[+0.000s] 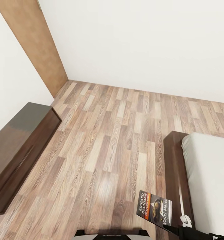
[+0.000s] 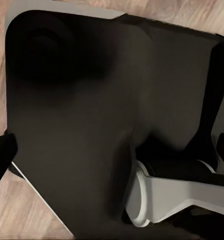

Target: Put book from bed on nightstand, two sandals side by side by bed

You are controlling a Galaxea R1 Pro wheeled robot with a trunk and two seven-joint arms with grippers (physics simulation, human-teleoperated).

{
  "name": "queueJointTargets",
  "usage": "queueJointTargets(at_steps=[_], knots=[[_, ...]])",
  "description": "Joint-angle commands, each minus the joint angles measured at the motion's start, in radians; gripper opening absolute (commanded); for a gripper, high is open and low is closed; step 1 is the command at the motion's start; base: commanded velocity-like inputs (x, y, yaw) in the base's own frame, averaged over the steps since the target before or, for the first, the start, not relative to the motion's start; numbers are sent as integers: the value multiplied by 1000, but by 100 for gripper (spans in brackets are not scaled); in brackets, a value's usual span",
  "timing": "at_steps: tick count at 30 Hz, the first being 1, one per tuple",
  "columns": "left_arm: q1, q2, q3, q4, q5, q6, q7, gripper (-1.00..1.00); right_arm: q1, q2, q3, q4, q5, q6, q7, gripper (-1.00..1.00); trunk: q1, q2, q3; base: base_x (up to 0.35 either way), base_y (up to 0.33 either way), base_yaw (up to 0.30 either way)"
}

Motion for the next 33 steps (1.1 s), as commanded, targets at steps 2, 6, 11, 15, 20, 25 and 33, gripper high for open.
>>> queueJointTargets(at_steps=[2, 6, 11, 15, 20, 25, 33], knots=[[-1, 0, -3, 17, 8, -2, -5, 100, 0, 0, -1, 0, -3, 10, 3, -100, 0, -1, 3, 0, 0, 0], [-1, 0, -3, 36, 8, -2, -5, 100, 0, 0, -1, 0, -3, 10, 3, -100, 0, -1, 9, 0, 0, 0], [-1, 0, -3, 44, 8, -2, -5, 100, 0, 0, -1, 0, -3, 10, 4, -100, 0, -1, 17, 0, 0, 0], [-1, 0, -3, 45, 8, -2, -5, 100, 0, 0, -1, 0, -3, 10, 4, -100, 0, -1, 23, 0, 0, 0], [-1, 0, -3, 45, 8, -2, -5, 100, 0, 0, -1, 0, -3, 10, 4, -100, 0, -1, 31, 0, 0, 0], [-1, 0, -3, 45, 8, -2, -5, 100, 0, 0, -1, 0, -3, 10, 5, -100, 0, -1, 39, 0, 0, 0], [-1, 0, -3, 45, 8, -2, -5, 100, 0, 0, -1, 0, -3, 10, 5, -100, 0, -1, 52, 0, 0, 0]])
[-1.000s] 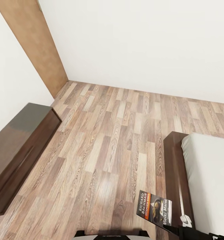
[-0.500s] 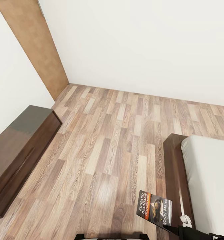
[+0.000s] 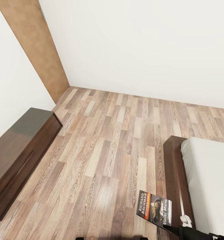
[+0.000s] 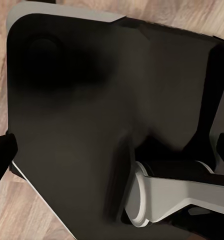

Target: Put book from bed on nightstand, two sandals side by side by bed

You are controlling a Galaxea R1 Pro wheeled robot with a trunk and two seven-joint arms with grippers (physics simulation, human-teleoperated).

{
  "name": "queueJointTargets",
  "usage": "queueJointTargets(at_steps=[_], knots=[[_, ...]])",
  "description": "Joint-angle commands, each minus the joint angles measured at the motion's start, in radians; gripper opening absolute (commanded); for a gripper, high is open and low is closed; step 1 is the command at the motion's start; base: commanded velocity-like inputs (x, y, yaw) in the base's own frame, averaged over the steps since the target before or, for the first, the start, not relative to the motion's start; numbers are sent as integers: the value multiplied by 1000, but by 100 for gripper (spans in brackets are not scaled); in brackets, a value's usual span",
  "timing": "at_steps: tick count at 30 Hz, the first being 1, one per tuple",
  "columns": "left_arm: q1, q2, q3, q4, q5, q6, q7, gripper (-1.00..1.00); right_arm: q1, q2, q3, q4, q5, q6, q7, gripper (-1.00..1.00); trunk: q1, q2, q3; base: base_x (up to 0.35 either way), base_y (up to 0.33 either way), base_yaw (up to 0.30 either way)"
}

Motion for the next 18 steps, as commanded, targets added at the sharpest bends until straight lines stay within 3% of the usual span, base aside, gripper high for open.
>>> queueJointTargets(at_steps=[1, 18], knots=[[0, 0, -2, 1, 8, -2, -5, 100, 0, 0, -1, 0, -3, 10, 3, -100, 0, -1, 1, 0, 0, 0], [0, 0, -2, 1, 8, -2, -5, 100, 0, 0, -1, 0, -3, 10, 3, -100, 0, -1, 28, 0, 0, 0]])
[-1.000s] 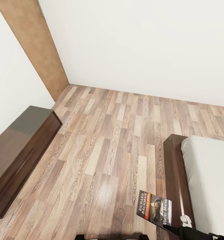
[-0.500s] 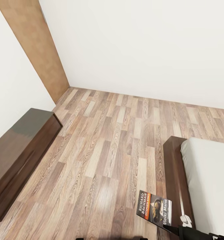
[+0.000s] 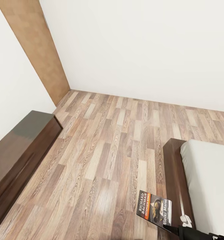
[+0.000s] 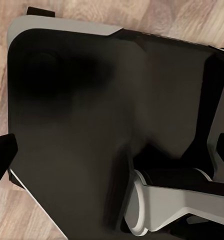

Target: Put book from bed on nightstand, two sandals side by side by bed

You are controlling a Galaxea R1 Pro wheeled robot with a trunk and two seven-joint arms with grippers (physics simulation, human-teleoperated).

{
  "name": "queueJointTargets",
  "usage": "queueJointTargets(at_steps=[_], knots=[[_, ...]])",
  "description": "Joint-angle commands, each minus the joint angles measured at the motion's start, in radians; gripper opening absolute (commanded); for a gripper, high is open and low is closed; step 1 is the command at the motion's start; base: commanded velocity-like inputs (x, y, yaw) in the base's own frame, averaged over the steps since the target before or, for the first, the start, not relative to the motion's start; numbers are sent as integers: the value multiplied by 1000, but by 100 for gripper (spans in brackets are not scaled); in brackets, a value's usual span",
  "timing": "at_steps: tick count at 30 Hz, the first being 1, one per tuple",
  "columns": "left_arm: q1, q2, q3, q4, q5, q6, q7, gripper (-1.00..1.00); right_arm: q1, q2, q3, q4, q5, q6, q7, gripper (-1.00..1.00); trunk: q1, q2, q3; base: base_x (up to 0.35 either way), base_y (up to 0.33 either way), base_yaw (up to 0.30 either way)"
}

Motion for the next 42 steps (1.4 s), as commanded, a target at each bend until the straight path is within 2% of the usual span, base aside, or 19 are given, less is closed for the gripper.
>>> queueJointTargets(at_steps=[1, 42], knots=[[-1, 0, -2, 1, 8, -2, -5, 100, 0, 0, -2, 0, -3, 10, 3, -100, 0, -1, 1, 0, 0, 0], [-1, 0, -2, 1, 8, -2, -5, 100, 0, 0, -4, 0, -3, 11, 3, -100, 0, -1, 67, 0, 0, 0]])
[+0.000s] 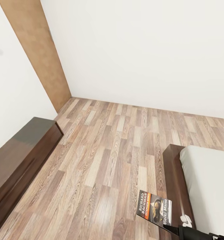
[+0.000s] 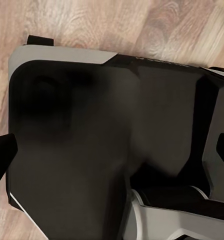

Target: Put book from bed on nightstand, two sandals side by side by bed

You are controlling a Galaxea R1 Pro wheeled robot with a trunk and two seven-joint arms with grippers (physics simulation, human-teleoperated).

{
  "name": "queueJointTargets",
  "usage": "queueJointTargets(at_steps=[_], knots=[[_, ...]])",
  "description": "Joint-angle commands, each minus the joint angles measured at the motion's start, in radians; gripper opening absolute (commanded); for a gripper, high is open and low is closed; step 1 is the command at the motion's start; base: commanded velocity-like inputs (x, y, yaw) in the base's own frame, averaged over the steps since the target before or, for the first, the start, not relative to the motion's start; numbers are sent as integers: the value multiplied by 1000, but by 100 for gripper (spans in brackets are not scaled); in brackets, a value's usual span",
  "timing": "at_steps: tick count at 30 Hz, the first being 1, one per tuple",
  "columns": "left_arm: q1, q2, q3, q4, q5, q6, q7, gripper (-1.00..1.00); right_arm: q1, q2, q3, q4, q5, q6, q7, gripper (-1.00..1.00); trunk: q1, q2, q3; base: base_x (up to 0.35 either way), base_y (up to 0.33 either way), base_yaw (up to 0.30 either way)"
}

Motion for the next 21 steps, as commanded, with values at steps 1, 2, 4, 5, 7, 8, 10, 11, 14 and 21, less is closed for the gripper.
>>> queueJointTargets(at_steps=[1, 2, 4, 5, 7, 8, 10, 11, 14, 21], knots=[[-1, 0, -2, 1, 8, -2, -5, 100, 0, 0, -1, 0, -3, 10, 3, -100, 0, -1, 1, 0, 0, 0], [-1, 0, -2, 1, 8, -2, -5, 100, 0, 0, -1, 0, -3, 10, 3, -100, 0, -1, 2, 0, 0, 0], [-1, 0, -2, 1, 8, -2, -5, 100, 0, 0, -1, 0, -3, 10, 3, -100, 0, -1, 6, 0, 0, 0], [-1, 0, -2, 1, 8, -2, -5, 100, 0, 0, -1, 0, -3, 10, 3, -100, 0, -1, 7, 0, 0, 0], [-1, 0, -2, 1, 8, -2, -5, 100, 0, 0, -1, 0, -3, 10, 3, -100, 0, -1, 10, 0, 0, 0], [-1, 0, -2, 1, 8, -2, -5, 100, 0, -1, -1, 0, -3, 10, 3, -100, 0, -1, 12, 0, 0, 0], [-1, 0, -2, 1, 8, -2, -5, 100, 0, -1, -1, 0, -3, 10, 3, -100, 0, -1, 15, 0, 0, 0], [-1, 0, -2, 1, 8, -2, -5, 100, 0, -1, -1, 0, -3, 10, 3, -100, 0, -1, 17, 0, 0, 0], [-1, 0, -2, 1, 8, -2, -5, 100, 0, -1, -1, 0, -3, 10, 3, -100, 0, -1, 22, 0, 0, 0], [-1, 0, -2, 1, 8, -2, -5, 100, 0, -1, -1, 0, -3, 11, 4, -100, 0, -1, 33, 0, 0, 0]])
